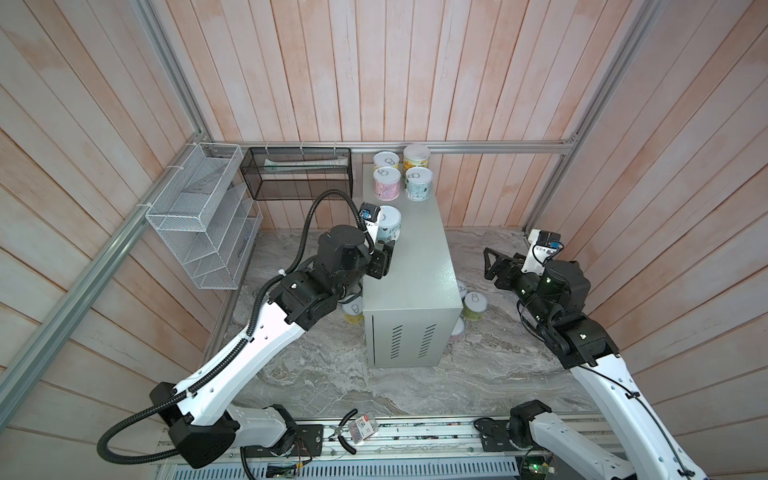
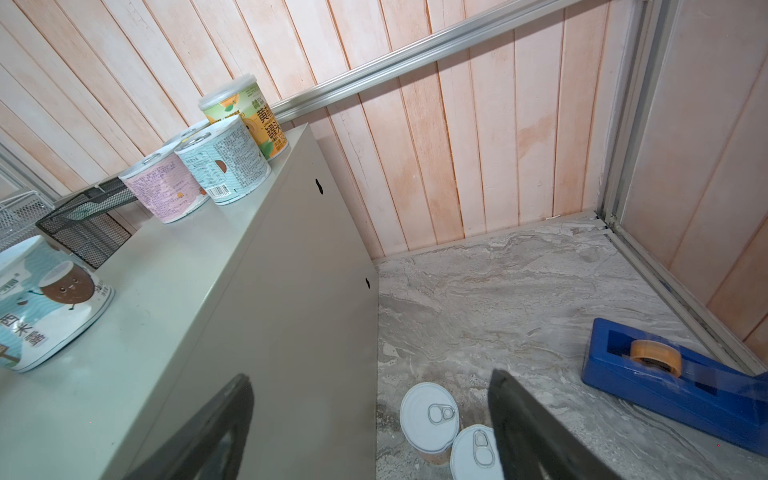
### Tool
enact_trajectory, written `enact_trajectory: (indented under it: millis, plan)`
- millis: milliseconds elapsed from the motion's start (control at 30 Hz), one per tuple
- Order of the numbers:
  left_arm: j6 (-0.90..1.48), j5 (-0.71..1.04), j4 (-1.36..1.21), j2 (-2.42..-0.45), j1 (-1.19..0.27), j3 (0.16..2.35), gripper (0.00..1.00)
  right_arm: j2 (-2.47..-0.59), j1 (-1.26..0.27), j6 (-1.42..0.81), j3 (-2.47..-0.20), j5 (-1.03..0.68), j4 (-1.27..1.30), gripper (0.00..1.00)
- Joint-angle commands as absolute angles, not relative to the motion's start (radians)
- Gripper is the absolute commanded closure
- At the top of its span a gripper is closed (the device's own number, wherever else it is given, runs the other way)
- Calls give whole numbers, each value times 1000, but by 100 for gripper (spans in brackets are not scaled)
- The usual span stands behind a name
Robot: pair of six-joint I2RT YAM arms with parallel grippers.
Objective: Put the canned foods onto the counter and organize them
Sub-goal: 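Lower the pale-blue can onto the cabinet top nearest the robot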
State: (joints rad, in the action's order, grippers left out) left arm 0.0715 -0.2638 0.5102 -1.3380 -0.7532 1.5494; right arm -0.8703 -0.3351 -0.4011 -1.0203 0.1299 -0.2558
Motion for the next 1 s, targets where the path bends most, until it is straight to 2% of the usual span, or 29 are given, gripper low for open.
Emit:
enact_trajectory:
  millis: [0, 333, 967]
  plan:
    - [101, -208, 430, -1349, -720, 1522, 36, -873, -344, -415, -1033, 143, -260, 13]
    - [107, -124, 361, -1395, -644, 1516, 43, -897, -344, -411, -1026, 151, -246, 13]
    - [84, -44, 315, -1570, -576, 1651, 46, -935, -343, -408, -1007, 160, -211, 13]
